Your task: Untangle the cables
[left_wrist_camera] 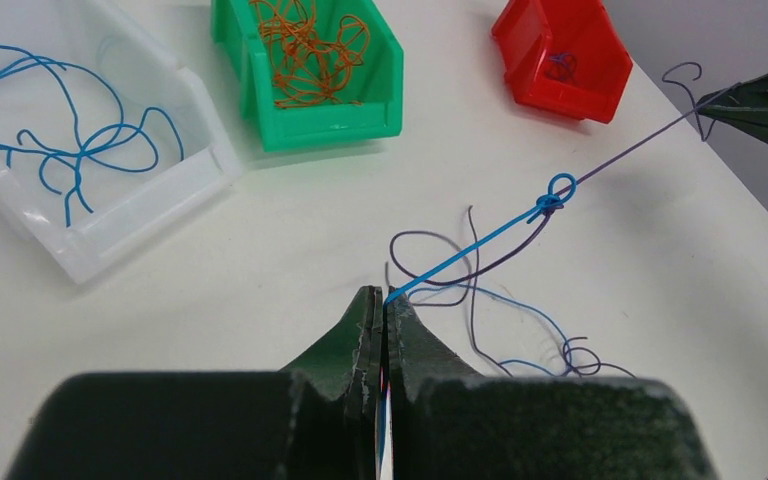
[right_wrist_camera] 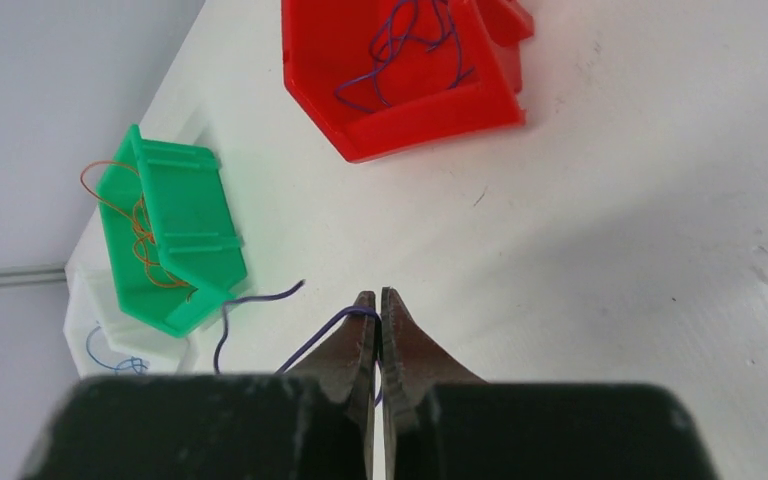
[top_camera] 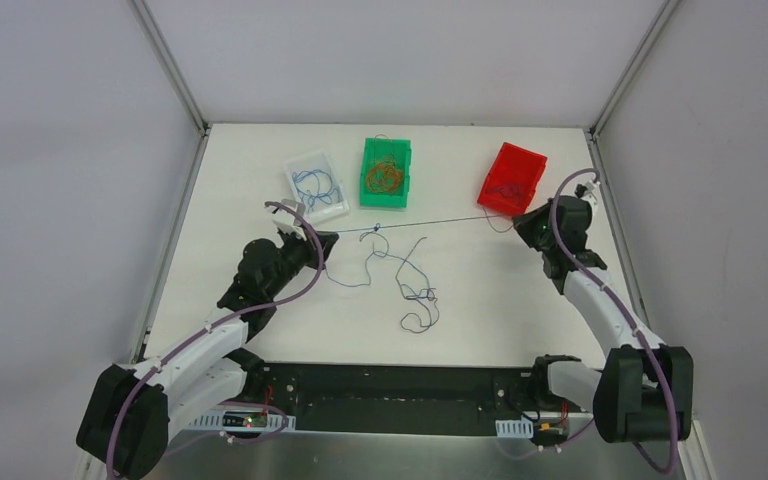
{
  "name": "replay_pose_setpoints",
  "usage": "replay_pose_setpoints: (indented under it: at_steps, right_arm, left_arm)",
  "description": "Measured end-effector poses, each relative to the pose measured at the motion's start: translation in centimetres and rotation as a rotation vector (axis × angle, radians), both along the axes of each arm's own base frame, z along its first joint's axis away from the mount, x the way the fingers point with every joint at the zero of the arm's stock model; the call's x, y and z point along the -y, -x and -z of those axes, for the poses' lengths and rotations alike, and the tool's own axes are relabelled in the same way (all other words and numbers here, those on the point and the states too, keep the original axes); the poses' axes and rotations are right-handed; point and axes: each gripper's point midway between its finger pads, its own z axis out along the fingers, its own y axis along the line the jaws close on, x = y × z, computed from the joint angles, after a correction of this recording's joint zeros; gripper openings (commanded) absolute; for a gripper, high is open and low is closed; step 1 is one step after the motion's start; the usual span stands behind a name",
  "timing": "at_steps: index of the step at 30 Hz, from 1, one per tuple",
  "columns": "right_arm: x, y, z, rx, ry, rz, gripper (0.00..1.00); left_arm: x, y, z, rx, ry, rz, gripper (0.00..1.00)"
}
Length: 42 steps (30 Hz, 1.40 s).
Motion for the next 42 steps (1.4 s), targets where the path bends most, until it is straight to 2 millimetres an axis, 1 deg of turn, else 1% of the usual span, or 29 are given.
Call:
replay_pose_setpoints:
  at_steps: [2,6,7,9,12,15,16,18,19,20,21,22,25,26,27,29,32,33,34,36,39,42]
  right_arm:
    - [0.6,0.5,-0.2,-0.008,-0.035,0.034,0.00]
    - [3.6,2.0,-0.6,-0.016,-0.163,0.151,0.00]
    - [4.7,2.7,-0.3,-0.027,-0.205,0.202,0.00]
    - [6.1,3.8,0.3,-0.048,-0.243,0.277,0.00]
    - [6.9,4.8,1.1,-0.069,-0.265,0.317,0.00]
    - [6.8,4.8,0.8,-0.056,-0.256,0.291,0.00]
    - [6.8,4.6,0.5,-0.044,-0.244,0.278,0.14]
    - [6.0,4.2,-0.2,-0.011,-0.194,0.213,0.67]
    - [5.5,3.9,-0.5,-0.002,-0.176,0.185,0.85]
    - [4.8,3.7,-0.6,-0.011,-0.138,0.147,0.91]
    - [3.7,3.3,-1.1,-0.022,-0.101,0.093,0.92]
    - [2.1,2.7,-1.8,-0.031,-0.063,0.023,0.91]
    - [-3.4,0.9,-4.1,-0.014,0.025,-0.190,0.84]
    - [-4.8,0.8,-4.3,-0.005,0.038,-0.237,0.81]
    - [-7.0,1.3,-4.3,0.007,0.050,-0.310,0.77]
    - [-9.9,2.4,-3.8,0.014,0.048,-0.405,0.72]
    - [-14.6,4.4,-2.0,0.001,0.031,-0.552,0.67]
    - [-15.2,4.7,-1.6,-0.006,0.029,-0.570,0.67]
    - [-17.3,5.5,-0.4,-0.024,0.023,-0.623,0.66]
    - [-20.0,6.4,1.0,-0.045,0.010,-0.682,0.65]
    - [-23.1,7.4,2.4,-0.048,-0.018,-0.731,0.69]
    - [-25.7,7.8,3.6,-0.046,-0.039,-0.742,0.69]
  left_arm:
    - [-0.2,0.0,0.2,-0.011,0.000,-0.012,0.00]
    - [0.4,0.6,0.2,-0.026,0.022,0.005,0.00]
    - [0.5,0.7,0.2,-0.031,0.030,0.005,0.00]
    - [0.5,0.8,0.4,-0.044,0.035,0.002,0.00]
    - [0.4,0.8,0.8,-0.060,0.032,-0.001,0.00]
    - [0.7,0.8,0.7,-0.052,0.029,0.017,0.00]
    - [0.8,0.7,0.8,-0.051,0.029,0.030,0.00]
    - [1.1,0.3,1.5,-0.069,0.015,0.058,0.00]
    - [1.1,0.1,1.9,-0.079,0.008,0.064,0.00]
    - [1.2,-0.1,2.4,-0.094,0.000,0.075,0.00]
    - [1.3,-0.3,2.8,-0.106,-0.005,0.086,0.00]
    - [1.5,-0.3,3.1,-0.115,-0.006,0.100,0.00]
    - [2.4,0.1,3.2,-0.117,0.002,0.159,0.00]
    - [2.6,0.2,3.0,-0.112,0.005,0.170,0.00]
    - [2.9,0.3,2.7,-0.099,0.011,0.186,0.00]
    - [3.0,0.2,2.2,-0.081,0.017,0.197,0.00]
    - [3.3,0.4,1.8,-0.066,0.023,0.213,0.00]
    - [3.3,0.4,1.7,-0.065,0.024,0.214,0.00]
    - [3.3,0.4,1.7,-0.063,0.024,0.215,0.00]
    - [3.3,0.4,1.5,-0.058,0.026,0.216,0.00]
    - [3.3,0.4,1.4,-0.054,0.027,0.216,0.00]
    - [3.3,0.5,1.3,-0.053,0.028,0.216,0.00]
